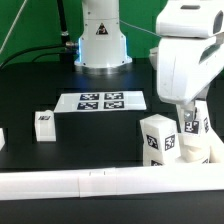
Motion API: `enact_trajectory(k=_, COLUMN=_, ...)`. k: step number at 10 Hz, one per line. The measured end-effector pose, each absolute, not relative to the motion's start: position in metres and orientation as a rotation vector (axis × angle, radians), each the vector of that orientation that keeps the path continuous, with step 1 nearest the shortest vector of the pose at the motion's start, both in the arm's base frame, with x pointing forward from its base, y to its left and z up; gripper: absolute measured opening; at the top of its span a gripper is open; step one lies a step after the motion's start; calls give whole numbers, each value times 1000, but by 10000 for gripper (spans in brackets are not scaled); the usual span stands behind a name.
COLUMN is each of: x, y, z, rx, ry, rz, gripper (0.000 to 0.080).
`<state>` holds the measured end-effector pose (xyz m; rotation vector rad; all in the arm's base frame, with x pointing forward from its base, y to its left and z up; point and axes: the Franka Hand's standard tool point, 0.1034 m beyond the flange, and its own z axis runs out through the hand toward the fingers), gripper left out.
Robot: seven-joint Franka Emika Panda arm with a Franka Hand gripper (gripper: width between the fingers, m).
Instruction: Assemble stool
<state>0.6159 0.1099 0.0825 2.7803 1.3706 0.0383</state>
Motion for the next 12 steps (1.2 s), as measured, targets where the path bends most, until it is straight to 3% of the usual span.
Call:
enact_trajectory(k=6, x=628, y=120, z=83, rx=3099, ry=100, rz=-109, gripper=337)
enact_trajectory(k=12, x=633, y=118, z=82, rx=3067, ry=-515, rz=-15, gripper=337)
